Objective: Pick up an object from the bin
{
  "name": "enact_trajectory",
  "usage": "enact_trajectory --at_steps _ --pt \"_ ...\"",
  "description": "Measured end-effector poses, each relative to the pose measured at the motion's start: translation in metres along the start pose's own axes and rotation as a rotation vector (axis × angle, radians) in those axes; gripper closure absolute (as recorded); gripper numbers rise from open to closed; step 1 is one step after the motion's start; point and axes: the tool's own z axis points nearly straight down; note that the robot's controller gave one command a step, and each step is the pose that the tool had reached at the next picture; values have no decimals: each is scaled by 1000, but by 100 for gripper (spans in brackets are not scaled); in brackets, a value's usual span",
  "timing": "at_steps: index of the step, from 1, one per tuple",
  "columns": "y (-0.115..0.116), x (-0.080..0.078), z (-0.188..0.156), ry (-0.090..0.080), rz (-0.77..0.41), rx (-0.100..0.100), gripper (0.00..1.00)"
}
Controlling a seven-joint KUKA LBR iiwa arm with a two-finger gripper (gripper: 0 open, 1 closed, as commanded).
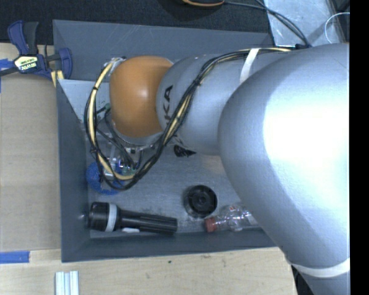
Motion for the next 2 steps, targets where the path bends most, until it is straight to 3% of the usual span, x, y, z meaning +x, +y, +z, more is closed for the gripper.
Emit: enact_trajectory --at_steps 1,2 --pt "14 -11 29 -7 141 -3 0" --pt "4 -9 26 -4 188 -7 100"
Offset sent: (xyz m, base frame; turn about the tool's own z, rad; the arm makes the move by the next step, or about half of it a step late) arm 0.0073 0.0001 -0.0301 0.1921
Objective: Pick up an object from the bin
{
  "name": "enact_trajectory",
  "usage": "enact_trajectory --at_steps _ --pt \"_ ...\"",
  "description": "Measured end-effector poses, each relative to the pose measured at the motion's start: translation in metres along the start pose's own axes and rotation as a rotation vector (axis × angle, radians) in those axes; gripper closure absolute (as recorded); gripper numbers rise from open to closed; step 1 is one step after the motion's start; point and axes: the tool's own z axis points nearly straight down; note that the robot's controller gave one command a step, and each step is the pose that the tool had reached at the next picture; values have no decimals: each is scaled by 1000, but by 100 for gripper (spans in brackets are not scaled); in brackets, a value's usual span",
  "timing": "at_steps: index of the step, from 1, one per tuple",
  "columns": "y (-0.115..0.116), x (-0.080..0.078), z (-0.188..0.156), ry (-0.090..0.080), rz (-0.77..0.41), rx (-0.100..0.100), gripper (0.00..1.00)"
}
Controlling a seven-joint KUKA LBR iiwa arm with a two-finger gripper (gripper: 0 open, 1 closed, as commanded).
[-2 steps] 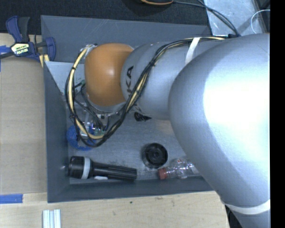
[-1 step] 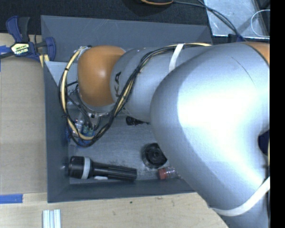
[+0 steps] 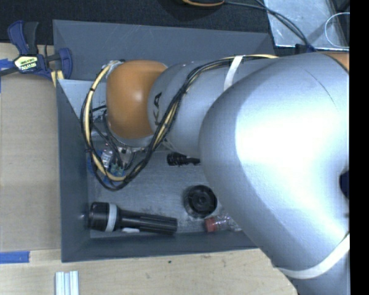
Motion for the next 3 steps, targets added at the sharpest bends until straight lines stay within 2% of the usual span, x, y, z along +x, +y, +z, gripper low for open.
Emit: enact_trajectory --at_steps 2,3 --pt "-1 1 -6 1 1 1 100" --pt "-2 1 -28 4 1 5 100"
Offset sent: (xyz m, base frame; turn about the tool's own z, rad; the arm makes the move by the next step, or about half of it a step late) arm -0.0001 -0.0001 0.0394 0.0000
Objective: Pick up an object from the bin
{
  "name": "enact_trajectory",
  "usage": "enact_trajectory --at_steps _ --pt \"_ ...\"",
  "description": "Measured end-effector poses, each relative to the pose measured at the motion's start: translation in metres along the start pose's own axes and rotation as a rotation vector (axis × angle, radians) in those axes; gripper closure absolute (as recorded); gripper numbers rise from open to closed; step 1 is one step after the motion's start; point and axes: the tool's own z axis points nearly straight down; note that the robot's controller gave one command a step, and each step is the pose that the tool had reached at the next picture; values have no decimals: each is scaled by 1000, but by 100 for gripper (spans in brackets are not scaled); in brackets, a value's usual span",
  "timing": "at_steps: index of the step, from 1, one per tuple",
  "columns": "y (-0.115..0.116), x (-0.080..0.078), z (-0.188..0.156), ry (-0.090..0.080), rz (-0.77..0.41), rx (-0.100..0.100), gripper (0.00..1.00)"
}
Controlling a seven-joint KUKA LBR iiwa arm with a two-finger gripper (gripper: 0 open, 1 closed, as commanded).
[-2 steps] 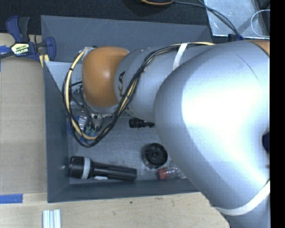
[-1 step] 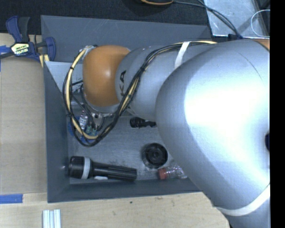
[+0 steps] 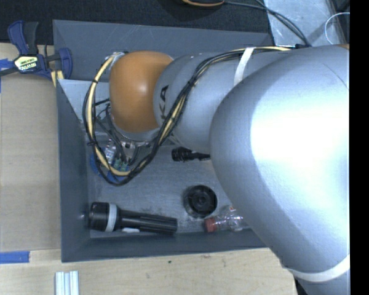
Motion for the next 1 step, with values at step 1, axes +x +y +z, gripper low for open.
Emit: enact_trajectory --at_steps 1 --pt "1 -1 -22 -4 0 -3 100"
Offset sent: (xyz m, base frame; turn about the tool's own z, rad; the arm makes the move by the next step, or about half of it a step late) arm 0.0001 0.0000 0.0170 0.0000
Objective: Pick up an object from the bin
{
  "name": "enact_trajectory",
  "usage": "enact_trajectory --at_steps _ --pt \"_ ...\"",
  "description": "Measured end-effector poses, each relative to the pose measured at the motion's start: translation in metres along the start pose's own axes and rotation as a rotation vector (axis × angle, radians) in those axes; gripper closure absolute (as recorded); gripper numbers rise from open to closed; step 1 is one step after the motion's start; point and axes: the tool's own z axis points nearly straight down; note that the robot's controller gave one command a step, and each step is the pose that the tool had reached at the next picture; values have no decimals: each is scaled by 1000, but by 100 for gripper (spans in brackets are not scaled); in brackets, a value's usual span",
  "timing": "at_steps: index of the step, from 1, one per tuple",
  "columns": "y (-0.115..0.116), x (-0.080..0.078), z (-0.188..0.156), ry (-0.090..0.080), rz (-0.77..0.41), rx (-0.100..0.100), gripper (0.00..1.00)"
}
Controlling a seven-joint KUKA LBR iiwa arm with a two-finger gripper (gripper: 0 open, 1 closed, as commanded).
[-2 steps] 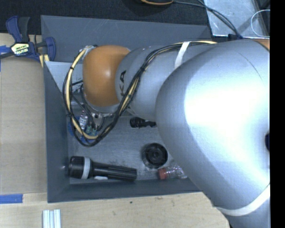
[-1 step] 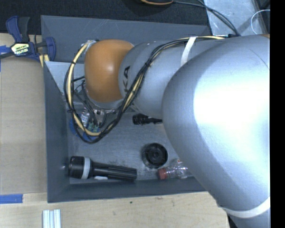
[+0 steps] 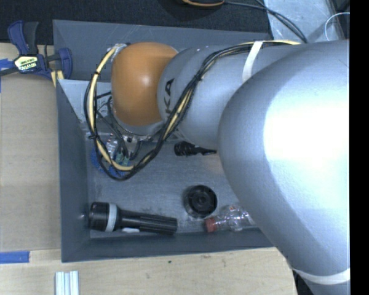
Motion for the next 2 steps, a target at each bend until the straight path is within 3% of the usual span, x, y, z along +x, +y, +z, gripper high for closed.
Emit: enact_trajectory --at_steps 2 --pt "1 -1 -36 -3 -1 -3 100"
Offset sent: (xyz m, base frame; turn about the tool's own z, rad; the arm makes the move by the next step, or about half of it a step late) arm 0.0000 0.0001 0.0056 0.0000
